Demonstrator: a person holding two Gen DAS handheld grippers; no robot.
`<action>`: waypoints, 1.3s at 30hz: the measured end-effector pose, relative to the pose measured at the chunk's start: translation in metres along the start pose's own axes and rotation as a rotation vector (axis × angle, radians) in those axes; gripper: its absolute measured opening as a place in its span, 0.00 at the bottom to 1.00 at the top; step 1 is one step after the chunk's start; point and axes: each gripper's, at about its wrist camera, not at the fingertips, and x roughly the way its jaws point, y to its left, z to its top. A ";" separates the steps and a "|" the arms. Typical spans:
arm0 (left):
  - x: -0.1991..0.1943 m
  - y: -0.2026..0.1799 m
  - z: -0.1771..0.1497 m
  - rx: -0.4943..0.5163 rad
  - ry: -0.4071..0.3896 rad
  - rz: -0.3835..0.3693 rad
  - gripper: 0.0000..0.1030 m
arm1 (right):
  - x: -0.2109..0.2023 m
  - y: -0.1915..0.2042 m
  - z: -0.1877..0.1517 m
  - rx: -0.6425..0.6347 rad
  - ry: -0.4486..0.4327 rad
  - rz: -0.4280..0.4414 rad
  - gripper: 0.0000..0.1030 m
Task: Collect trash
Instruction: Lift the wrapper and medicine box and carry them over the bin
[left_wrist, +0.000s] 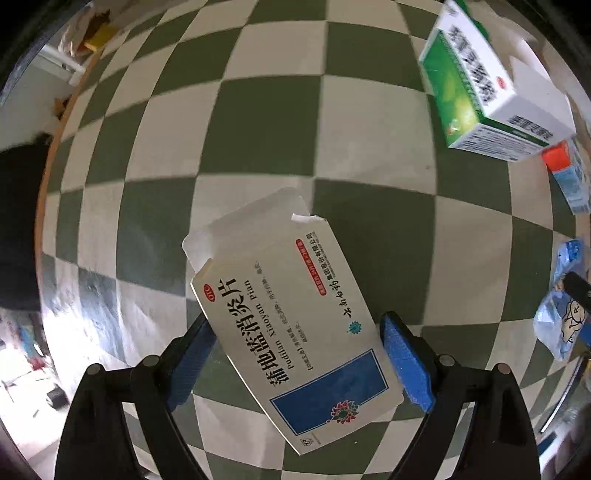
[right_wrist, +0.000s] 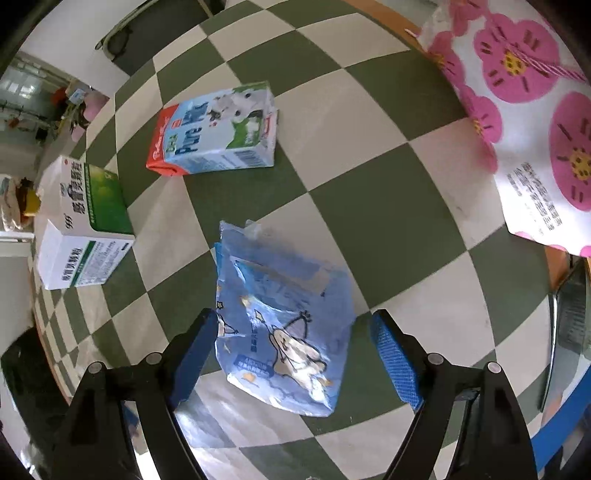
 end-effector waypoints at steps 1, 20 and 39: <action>0.002 0.007 0.000 -0.018 0.005 -0.007 0.87 | 0.004 0.004 0.000 -0.015 0.000 -0.014 0.83; -0.030 0.020 -0.064 0.001 -0.162 0.024 0.78 | 0.000 0.055 -0.028 -0.224 -0.093 -0.093 0.08; -0.149 0.063 -0.171 0.128 -0.410 -0.042 0.78 | -0.123 0.032 -0.237 -0.402 -0.254 0.066 0.08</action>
